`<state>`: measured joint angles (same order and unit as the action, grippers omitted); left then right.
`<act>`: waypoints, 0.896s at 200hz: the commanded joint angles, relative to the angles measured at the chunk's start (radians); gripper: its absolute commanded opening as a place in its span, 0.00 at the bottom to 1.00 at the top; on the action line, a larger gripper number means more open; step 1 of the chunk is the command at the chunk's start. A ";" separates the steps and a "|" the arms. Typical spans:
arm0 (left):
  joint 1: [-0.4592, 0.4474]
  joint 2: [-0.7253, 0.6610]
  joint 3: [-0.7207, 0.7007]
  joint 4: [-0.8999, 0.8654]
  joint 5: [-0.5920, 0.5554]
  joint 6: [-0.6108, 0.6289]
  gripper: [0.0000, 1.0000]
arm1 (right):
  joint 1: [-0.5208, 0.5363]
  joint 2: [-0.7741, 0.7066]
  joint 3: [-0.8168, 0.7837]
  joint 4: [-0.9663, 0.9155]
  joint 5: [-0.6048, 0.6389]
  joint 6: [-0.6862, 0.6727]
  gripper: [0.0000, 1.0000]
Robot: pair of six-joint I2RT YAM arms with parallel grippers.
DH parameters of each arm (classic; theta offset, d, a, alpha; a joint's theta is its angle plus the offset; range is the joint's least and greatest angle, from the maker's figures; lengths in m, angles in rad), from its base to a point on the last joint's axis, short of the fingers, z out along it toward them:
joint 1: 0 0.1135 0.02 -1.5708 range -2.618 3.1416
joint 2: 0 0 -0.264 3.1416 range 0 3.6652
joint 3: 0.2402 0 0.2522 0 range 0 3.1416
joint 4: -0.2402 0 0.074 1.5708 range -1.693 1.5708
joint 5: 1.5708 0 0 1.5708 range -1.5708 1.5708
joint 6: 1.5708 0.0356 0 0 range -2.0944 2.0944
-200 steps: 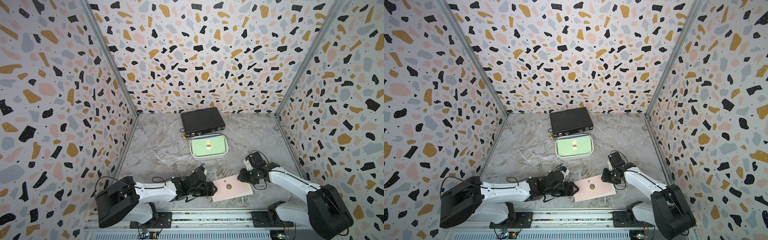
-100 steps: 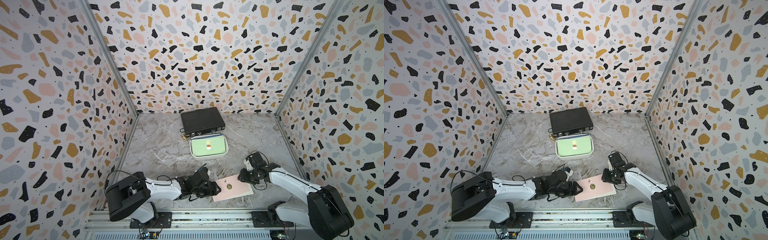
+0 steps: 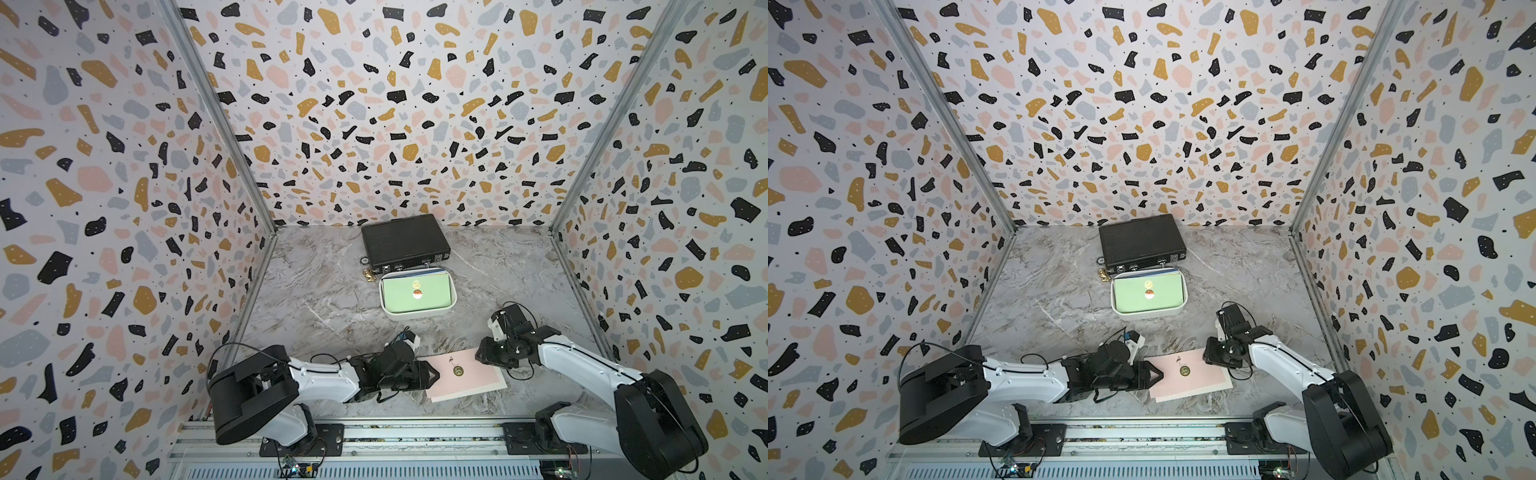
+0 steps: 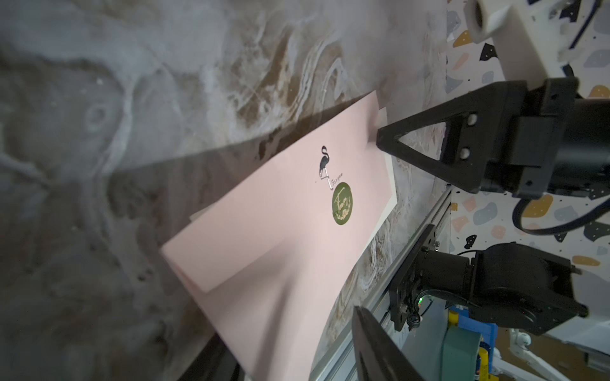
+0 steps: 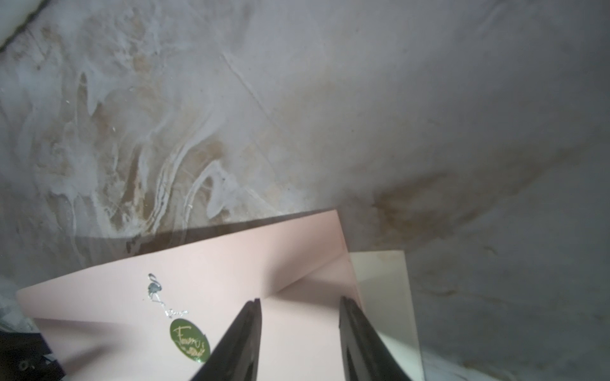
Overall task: Put the sealed envelopes into the storage box
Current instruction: Pick up the envelope from the center of the board.
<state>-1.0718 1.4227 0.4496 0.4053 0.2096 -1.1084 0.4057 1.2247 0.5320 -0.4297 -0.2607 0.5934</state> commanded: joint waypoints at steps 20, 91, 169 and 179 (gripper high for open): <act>0.003 -0.058 0.040 -0.037 -0.039 0.095 0.33 | 0.004 0.006 -0.006 -0.045 -0.032 -0.012 0.44; 0.014 -0.228 0.236 -0.595 -0.185 0.417 0.00 | 0.004 -0.114 0.170 -0.128 -0.053 -0.141 0.45; 0.021 -0.617 0.339 -0.923 -0.307 0.918 0.00 | 0.065 -0.232 0.386 0.048 -0.292 -0.505 0.53; 0.021 -0.652 0.338 -0.934 -0.292 0.960 0.00 | 0.092 -0.226 0.421 0.030 -0.339 -0.606 0.55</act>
<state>-1.0550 0.8310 0.7704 -0.4465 -0.0704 -0.3412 0.4450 1.0065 0.8742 -0.4202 -0.4736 0.2390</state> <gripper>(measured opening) 0.048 0.528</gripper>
